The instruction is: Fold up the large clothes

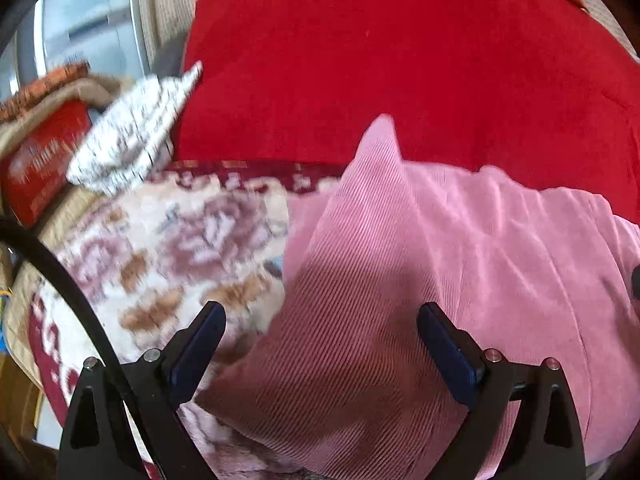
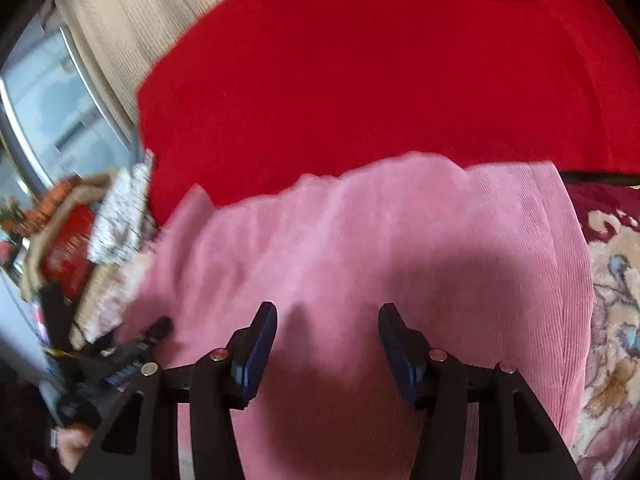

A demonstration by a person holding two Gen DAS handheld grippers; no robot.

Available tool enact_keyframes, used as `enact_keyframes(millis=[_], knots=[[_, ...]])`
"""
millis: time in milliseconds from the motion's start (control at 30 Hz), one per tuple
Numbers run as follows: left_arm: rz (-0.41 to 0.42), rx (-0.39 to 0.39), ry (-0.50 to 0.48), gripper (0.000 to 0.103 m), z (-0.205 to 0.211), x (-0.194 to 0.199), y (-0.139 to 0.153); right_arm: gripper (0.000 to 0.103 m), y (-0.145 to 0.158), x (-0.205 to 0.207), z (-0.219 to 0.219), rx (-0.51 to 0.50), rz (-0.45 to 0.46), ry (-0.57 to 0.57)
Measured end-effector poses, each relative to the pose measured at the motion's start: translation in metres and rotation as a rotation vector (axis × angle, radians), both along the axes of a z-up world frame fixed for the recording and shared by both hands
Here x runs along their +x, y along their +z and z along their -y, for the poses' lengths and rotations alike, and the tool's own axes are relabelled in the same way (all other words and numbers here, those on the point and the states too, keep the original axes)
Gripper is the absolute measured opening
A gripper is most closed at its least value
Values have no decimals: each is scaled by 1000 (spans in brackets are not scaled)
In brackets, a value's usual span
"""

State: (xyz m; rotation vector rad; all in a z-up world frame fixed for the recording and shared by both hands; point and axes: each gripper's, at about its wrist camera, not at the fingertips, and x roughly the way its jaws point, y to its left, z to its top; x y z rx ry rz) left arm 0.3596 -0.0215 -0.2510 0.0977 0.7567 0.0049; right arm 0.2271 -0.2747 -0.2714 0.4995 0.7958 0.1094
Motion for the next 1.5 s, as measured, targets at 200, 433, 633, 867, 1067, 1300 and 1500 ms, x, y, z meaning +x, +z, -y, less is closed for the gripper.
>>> enact_keyframes(millis=[200, 433, 633, 867, 1067, 1300, 1500], knots=[[67, 17, -11, 98, 6, -9, 15, 57, -18, 5, -4, -52, -92, 30], [107, 9, -20, 98, 7, -21, 27, 58, 3, -8, -6, -27, 13, 34], [125, 4, -22, 98, 8, -24, 30, 58, -25, 12, -19, -39, -94, 53], [133, -2, -29, 98, 8, -27, 34, 58, -7, -1, -17, -26, -18, 39], [134, -7, -31, 98, 7, -30, 36, 58, 1, -13, -20, -28, 6, 62], [112, -3, -21, 98, 8, -27, 34, 57, -16, -7, -32, -30, -64, 107], [50, 17, 9, 98, 5, -20, 24, 57, -20, -5, -34, -36, -75, 113]])
